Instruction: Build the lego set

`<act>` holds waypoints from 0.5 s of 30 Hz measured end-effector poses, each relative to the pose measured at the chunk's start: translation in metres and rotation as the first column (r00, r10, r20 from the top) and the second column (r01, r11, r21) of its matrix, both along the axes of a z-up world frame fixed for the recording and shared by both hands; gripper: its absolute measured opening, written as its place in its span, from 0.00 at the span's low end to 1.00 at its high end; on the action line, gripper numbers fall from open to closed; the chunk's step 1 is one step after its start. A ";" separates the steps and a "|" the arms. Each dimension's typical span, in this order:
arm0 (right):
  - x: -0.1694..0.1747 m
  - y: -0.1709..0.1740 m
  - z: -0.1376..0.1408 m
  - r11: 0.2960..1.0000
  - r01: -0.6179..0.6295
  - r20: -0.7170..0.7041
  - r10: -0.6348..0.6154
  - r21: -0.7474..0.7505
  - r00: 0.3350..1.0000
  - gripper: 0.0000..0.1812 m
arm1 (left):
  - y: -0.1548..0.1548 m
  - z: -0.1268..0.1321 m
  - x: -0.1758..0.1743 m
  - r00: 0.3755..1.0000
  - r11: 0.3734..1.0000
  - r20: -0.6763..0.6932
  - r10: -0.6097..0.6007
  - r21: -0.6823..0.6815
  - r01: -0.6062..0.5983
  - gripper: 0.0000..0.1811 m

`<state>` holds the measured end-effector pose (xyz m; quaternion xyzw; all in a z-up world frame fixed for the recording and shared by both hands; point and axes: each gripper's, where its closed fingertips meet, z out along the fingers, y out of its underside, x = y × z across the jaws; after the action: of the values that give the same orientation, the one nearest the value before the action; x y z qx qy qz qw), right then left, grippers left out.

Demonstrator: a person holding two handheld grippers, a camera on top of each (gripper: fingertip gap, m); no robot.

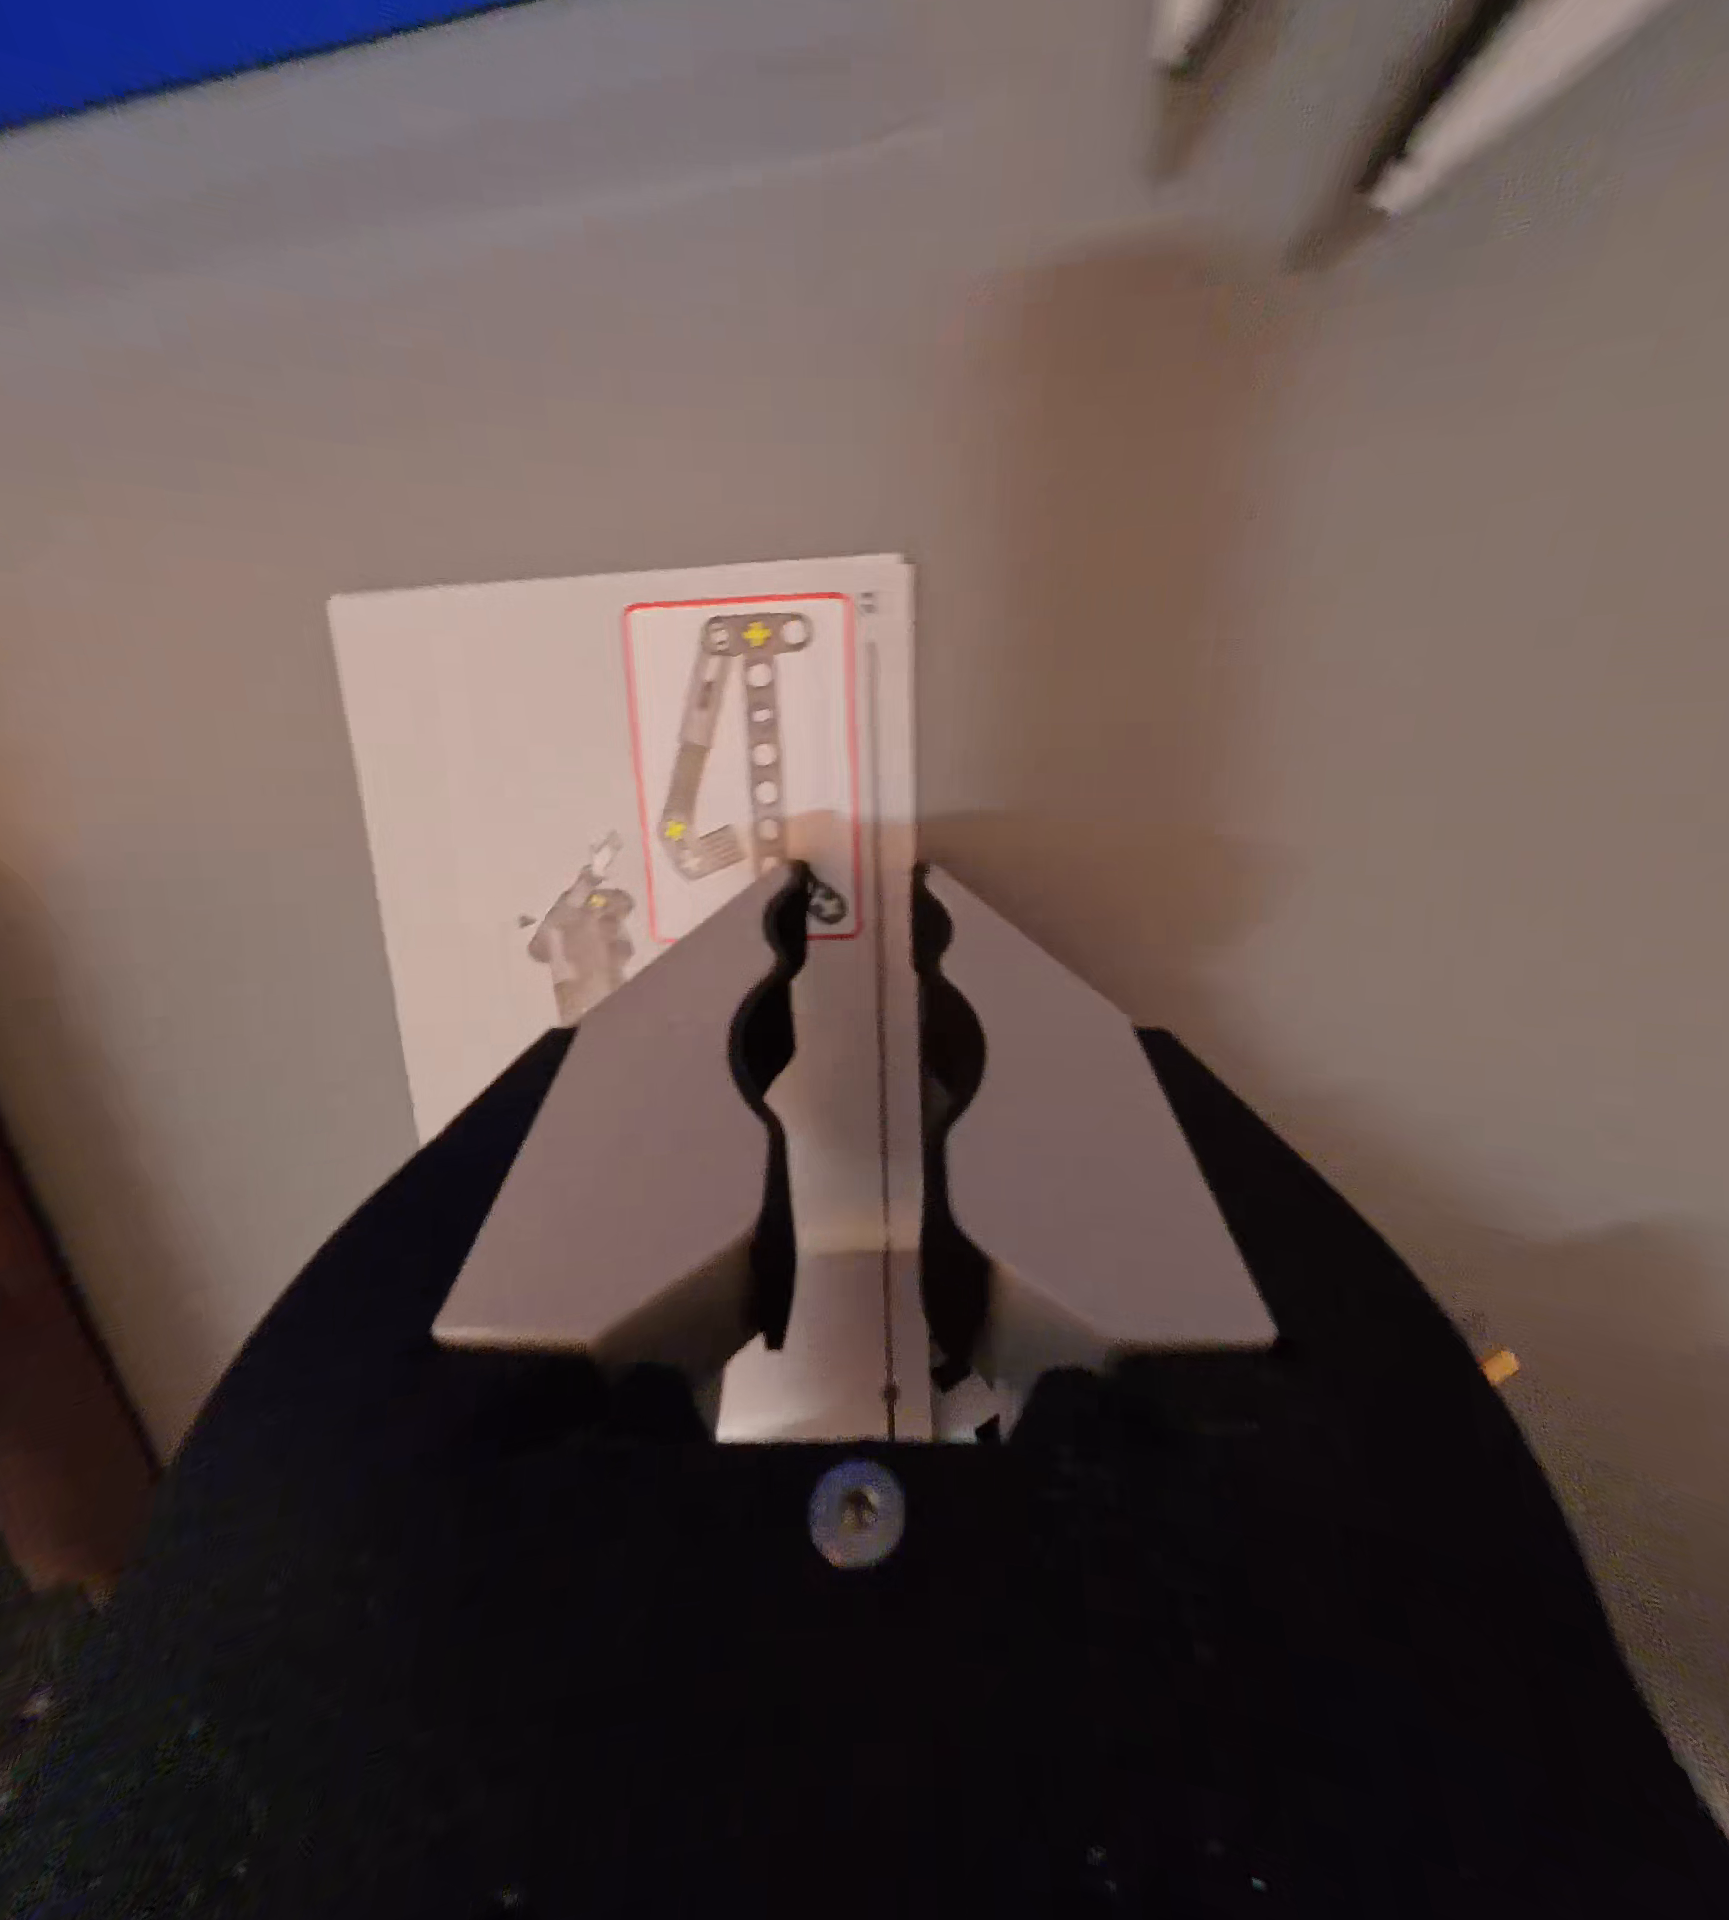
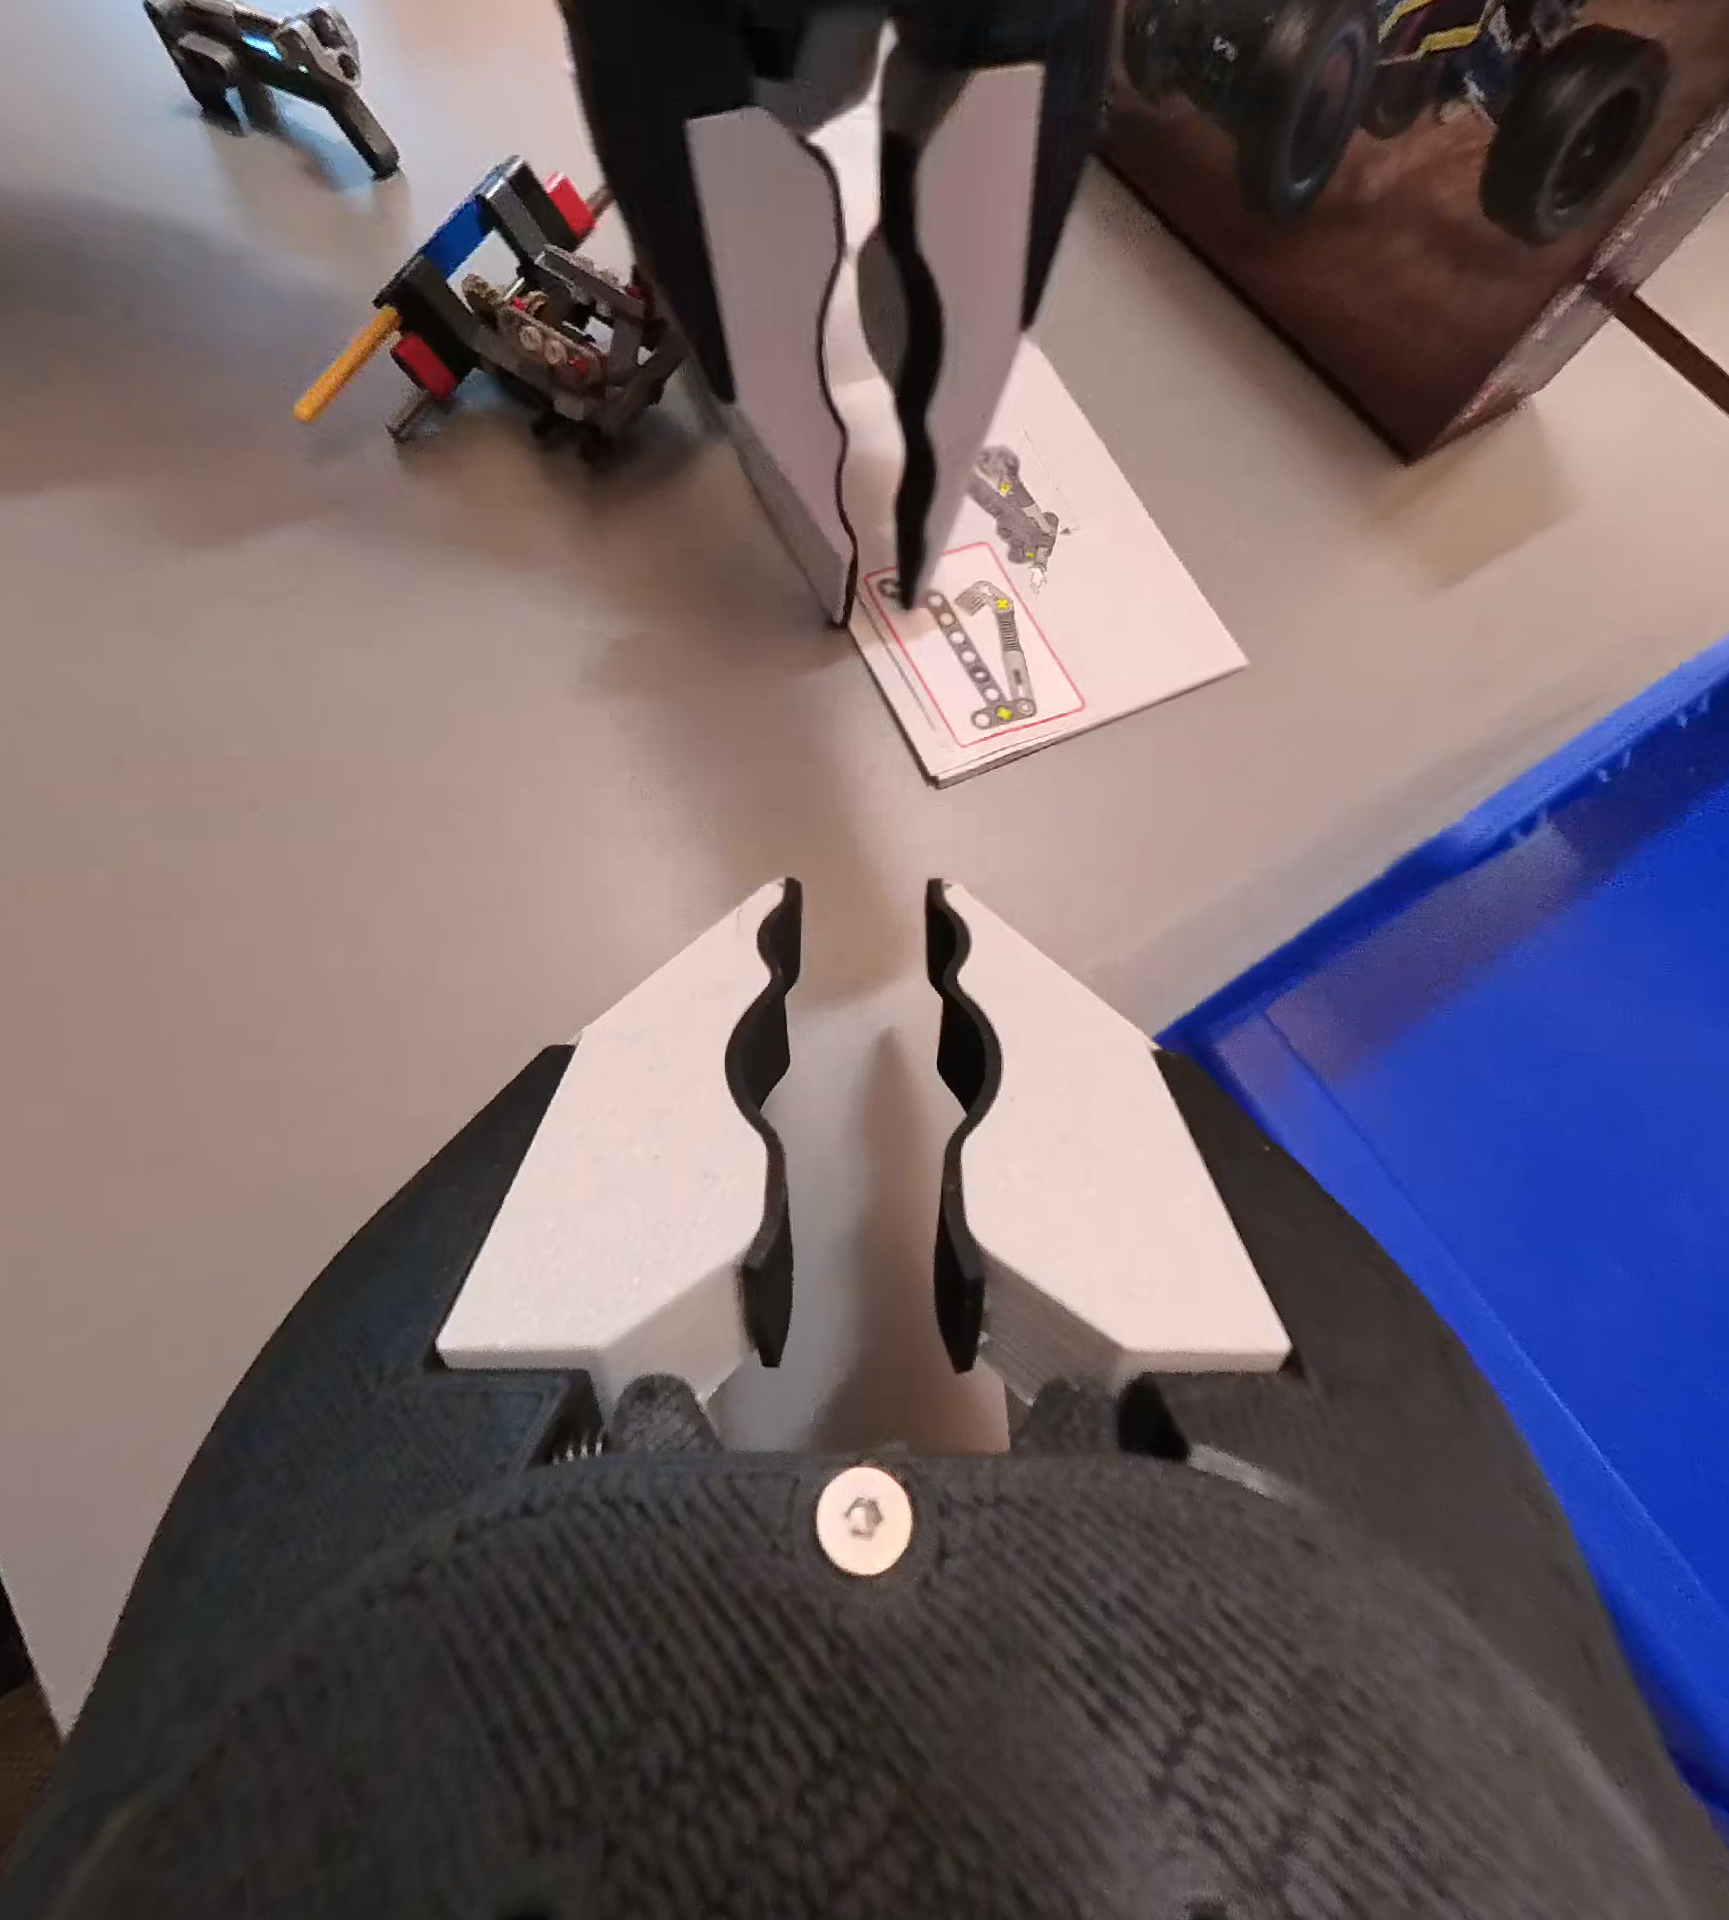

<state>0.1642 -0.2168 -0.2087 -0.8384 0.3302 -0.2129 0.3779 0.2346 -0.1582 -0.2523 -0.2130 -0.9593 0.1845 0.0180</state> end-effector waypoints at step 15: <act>-0.003 0.004 -0.006 0.999 -0.006 -0.042 0.005 -0.041 0.999 0.13 | 0.061 0.109 0.038 0.938 0.883 0.014 0.346 -0.345 -0.320 0.23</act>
<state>0.1609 -0.2131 -0.2149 -0.8511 0.3312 -0.2012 0.3541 0.2723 -0.0974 -0.1437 -0.0519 -0.9357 0.3380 -0.0869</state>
